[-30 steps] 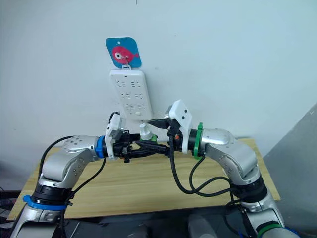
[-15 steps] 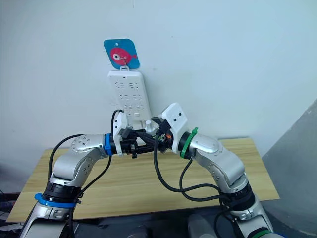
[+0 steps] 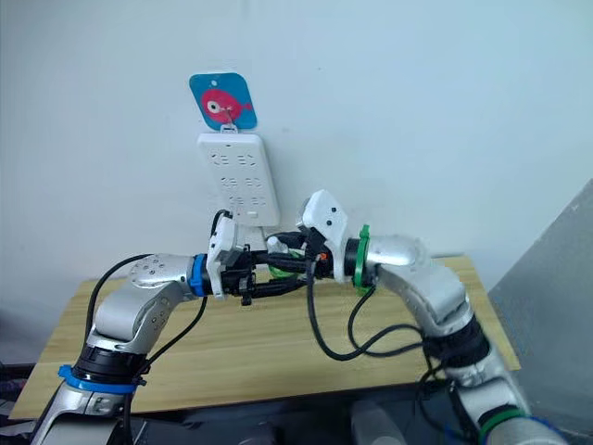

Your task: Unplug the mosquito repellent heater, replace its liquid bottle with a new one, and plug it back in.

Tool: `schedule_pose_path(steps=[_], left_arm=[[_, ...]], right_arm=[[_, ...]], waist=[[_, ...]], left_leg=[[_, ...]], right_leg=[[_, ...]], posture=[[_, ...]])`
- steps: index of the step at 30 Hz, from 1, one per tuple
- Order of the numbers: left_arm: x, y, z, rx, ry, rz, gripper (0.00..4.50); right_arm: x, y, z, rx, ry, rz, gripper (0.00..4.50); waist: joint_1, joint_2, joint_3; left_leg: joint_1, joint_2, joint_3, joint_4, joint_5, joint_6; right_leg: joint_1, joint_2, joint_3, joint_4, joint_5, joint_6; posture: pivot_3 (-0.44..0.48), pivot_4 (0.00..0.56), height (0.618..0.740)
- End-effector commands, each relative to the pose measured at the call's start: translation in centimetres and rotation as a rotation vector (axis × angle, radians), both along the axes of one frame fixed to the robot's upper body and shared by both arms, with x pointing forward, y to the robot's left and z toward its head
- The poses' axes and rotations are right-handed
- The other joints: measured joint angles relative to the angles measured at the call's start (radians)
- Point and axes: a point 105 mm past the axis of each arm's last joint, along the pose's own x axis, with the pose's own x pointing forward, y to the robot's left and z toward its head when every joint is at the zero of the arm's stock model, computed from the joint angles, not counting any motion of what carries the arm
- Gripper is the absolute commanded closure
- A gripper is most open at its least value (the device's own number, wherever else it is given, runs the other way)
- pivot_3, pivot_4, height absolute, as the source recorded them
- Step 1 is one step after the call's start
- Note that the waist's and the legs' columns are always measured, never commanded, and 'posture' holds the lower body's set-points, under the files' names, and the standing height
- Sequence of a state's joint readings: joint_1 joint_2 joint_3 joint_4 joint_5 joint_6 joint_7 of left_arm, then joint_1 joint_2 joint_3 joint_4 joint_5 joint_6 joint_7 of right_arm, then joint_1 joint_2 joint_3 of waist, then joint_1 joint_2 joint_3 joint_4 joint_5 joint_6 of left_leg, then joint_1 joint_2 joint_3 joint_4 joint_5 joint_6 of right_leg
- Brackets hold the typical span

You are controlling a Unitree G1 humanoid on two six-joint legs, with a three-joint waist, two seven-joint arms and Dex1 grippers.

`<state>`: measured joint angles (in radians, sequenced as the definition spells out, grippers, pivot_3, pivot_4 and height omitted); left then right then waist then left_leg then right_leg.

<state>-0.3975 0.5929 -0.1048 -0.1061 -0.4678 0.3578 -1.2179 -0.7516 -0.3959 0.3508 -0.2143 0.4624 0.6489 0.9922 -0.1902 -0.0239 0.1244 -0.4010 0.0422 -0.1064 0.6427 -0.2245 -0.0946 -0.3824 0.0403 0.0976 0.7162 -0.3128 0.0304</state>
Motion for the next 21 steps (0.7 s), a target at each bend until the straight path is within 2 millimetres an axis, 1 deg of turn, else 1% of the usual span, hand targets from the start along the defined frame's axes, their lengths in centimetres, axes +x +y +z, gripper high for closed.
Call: schedule_pose_path(steps=[1, 3, 5, 7, 8, 9, 10, 11, 12, 14, 16, 19, 21], left_arm=[[-0.2, 0.0, 1.0, -0.005, -0.043, -0.018, 2.18], [-0.2, -0.2, 1.2, -0.017, -0.051, -0.012, 2.18], [-0.2, -0.3, 1.5, -0.034, -0.049, 0.002, 2.18], [-0.3, -0.3, 1.6, -0.039, -0.045, 0.008, 2.18], [-0.2, -0.2, 1.5, -0.041, -0.041, 0.015, 2.18], [-0.2, -0.1, 1.5, -0.043, -0.037, 0.029, 2.18], [0.0, 0.0, 1.5, -0.046, -0.032, 0.046, 2.18], [0.1, 0.1, 1.4, -0.051, -0.029, 0.067, 2.18], [0.4, 0.2, 1.3, -0.057, -0.027, 0.092, 2.18], [1.1, 0.2, 1.2, -0.064, -0.053, 0.151, 2.18], [1.5, -0.1, 1.0, -0.077, -0.059, 0.189, 2.18], [1.5, -0.5, 0.3, -0.073, -0.053, 0.191, 2.18], [1.7, -0.8, 0.1, -0.082, -0.055, 0.209, 2.18]], right_arm=[[-2.3, -0.2, -0.1, -0.1, 0.074, 0.261, 3.45], [-2.5, -0.5, 0.0, -0.106, 0.121, 0.286, 3.45], [-2.2, -0.6, 0.3, -0.08, 0.14, 0.259, 3.45], [-1.8, -0.8, 0.5, -0.061, 0.122, 0.222, 2.68], [-1.5, -1.0, 0.7, -0.045, 0.109, 0.189, 2.38], [-0.9, -1.2, 1.1, -0.015, 0.08, 0.128, 2.04], [-0.5, -1.4, 1.5, 0.019, 0.057, 0.073, 1.62], [-0.1, -1.7, 1.9, 0.059, 0.037, 0.007, 1.31], [0.2, -2.1, 2.2, 0.09, 0.028, -0.055, 1.28], [0.2, -3.2, 1.9, 0.131, -0.01, -0.182, 1.27], [-0.2, -3.5, 1.6, 0.179, -0.036, -0.295, 1.27], [-0.4, -3.2, 1.4, 0.238, -0.061, -0.416, 1.27], [-0.4, -2.7, 0.9, 0.252, -0.052, -0.47, 1.27]], waist=[[-0.001, 0.0, 0.0], [-0.002, 0.0, 0.0], [-0.003, 0.0, 0.0], [-0.003, 0.0, 0.0], [-0.003, 0.0, 0.0], [-0.003, 0.0, 0.0], [-0.003, 0.0, 0.0], [-0.003, 0.0, 0.0], [-0.002, 0.0, 0.0], [0.004, 0.0, 0.0], [0.005, 0.0, 0.0], [-0.002, 0.001, 0.0], [-0.007, 0.001, -0.001]], left_leg=[[0.001, 0.0, 0.0, -0.001, 0.0, 0.0], [0.001, 0.0, -0.001, -0.001, 0.0, 0.0], [0.001, 0.0, -0.001, -0.001, 0.0, 0.0], [0.001, 0.0, -0.001, -0.001, 0.0, 0.0], [0.001, 0.0, -0.001, -0.001, 0.0, 0.0], [0.001, 0.0, -0.001, -0.001, 0.0, 0.0], [0.001, 0.0, -0.001, -0.001, 0.0, 0.0], [0.001, 0.0, -0.001, -0.001, 0.0, 0.0], [0.001, 0.0, -0.001, -0.001, 0.0, 0.0], [0.001, 0.0, -0.001, -0.001, 0.0, 0.0], [0.001, 0.0, -0.001, -0.001, 0.0, 0.0], [0.001, 0.0, -0.001, -0.001, 0.0, 0.0], [0.002, 0.001, 0.0, -0.001, 0.0, 0.0]], right_leg=[[0.001, 0.0, 0.0, 0.0, 0.0, 0.0], [0.002, 0.0, -0.001, -0.001, -0.001, -0.001], [0.002, 0.0, -0.001, 0.0, -0.001, -0.001], [0.002, 0.0, -0.001, 0.0, -0.001, -0.001], [0.002, 0.0, -0.001, 0.0, -0.001, 0.0], [0.002, 0.0, -0.001, 0.0, -0.003, 0.002], [0.002, 0.0, -0.001, 0.0, -0.003, 0.002], [0.002, 0.0, 0.0, 0.0, -0.003, 0.002], [0.002, 0.0, 0.0, 0.0, -0.003, 0.003], [0.001, 0.0, 0.0, 0.0, -0.003, 0.003], [0.002, 0.0, 0.0, -0.001, -0.003, 0.003], [0.002, 0.0, 0.001, -0.001, -0.003, 0.003], [0.002, 0.001, 0.001, 0.0, -0.003, 0.003]], posture=[[-0.133, 0.038, 0.74], [-0.128, 0.039, 0.74], [-0.129, 0.04, 0.74], [-0.129, 0.04, 0.74], [-0.137, 0.041, 0.74], [-0.137, 0.041, 0.74], [-0.139, 0.042, 0.74], [-0.142, 0.047, 0.74], [-0.142, 0.047, 0.74], [-0.153, 0.053, 0.74], [-0.163, 0.057, 0.74], [-0.171, 0.06, 0.74], [-0.195, 0.064, 0.74]])
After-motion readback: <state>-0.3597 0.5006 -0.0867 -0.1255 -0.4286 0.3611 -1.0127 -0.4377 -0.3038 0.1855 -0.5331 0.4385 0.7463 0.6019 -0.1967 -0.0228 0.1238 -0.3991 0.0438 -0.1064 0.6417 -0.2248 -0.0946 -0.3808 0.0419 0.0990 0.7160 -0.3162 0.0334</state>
